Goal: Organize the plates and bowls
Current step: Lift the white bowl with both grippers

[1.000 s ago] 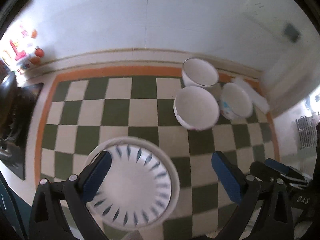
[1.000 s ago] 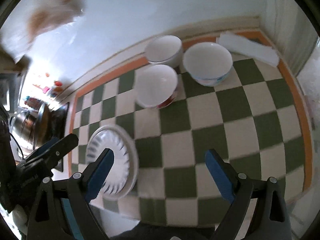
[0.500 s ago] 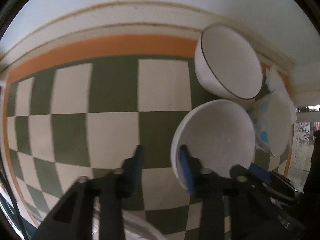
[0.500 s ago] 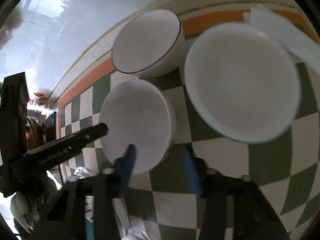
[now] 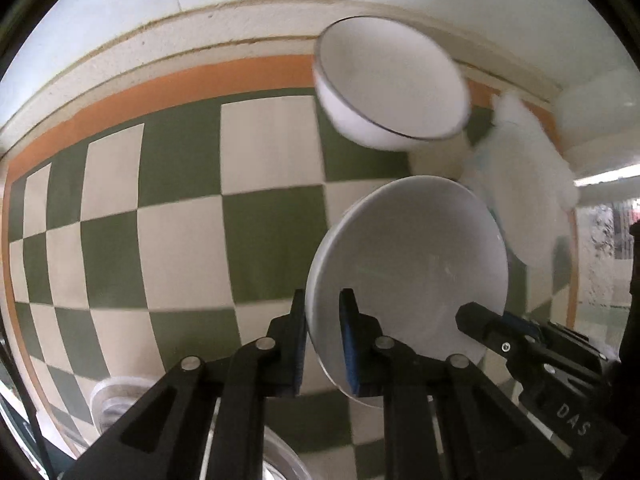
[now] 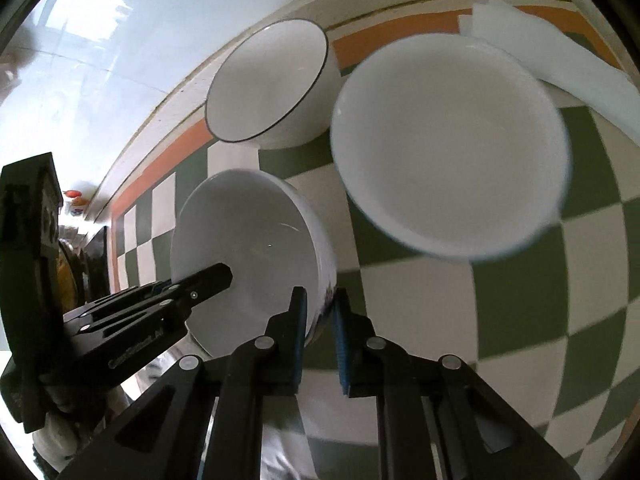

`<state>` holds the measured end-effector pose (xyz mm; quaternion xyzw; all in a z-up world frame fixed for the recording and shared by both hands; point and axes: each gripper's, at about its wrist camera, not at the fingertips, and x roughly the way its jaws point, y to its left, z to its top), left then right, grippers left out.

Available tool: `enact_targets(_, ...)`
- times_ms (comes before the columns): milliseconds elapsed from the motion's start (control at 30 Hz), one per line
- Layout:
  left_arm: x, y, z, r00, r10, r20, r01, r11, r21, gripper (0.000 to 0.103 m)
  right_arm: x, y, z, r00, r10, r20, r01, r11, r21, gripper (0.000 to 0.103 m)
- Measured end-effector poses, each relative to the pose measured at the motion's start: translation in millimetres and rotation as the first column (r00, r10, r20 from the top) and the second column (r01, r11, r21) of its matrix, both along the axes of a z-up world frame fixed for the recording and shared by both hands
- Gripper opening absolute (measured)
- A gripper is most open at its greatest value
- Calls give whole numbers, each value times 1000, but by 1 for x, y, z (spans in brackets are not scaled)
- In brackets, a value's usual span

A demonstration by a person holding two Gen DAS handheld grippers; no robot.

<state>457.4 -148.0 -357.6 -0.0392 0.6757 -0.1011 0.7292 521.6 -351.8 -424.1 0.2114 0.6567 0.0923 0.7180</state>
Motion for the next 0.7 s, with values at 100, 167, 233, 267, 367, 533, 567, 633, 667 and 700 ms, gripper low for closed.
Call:
enact_targets(100,-23,-12,13,1000,-25,4,26,1000,-12,13,-19,-9,15,1000,0,8,0,1000,6,15)
enact_targets(167,-44,-23,19,999,-49,7,50,999,-20,13,-36,-21,24,1000,-4,7,4,1000,9,14)
enact_targets(233,-60,-34,23,998,-69,2,69,997,-32,13,-54,-35,32,1000,-11,11,11,1000,-1,14)
enact_targets(267,-67,-40,25,997,-80,-2,80,996,-39,13,-60,-39,34,1000,-12,11,12,1000,-8,14)
enact_targets(367,-84,-49,23,993,-113,-11,113,992,-57,13,-82,-52,39,1000,-23,8,24,999,-22,14)
enact_targets(533,-94,-61,8,987,-156,-42,154,987,-50,13,-115,-78,34,999,-40,-10,40,999,-37,14)
enact_targets(567,-95,-62,3,986,-161,-53,159,986,-48,13,-120,-81,30,999,-45,-17,44,998,-37,14)
enact_targets(633,-100,-70,-5,982,-176,-70,174,984,-36,13,-129,-90,21,998,-58,-35,57,998,-34,14)
enact_targets(667,-102,-73,-9,980,-184,-80,182,983,-29,13,-132,-93,19,997,-61,-43,60,998,-32,14)
enact_targets(700,-103,-76,-12,978,-192,-88,190,981,-24,13,-136,-96,15,997,-64,-52,63,998,-32,14)
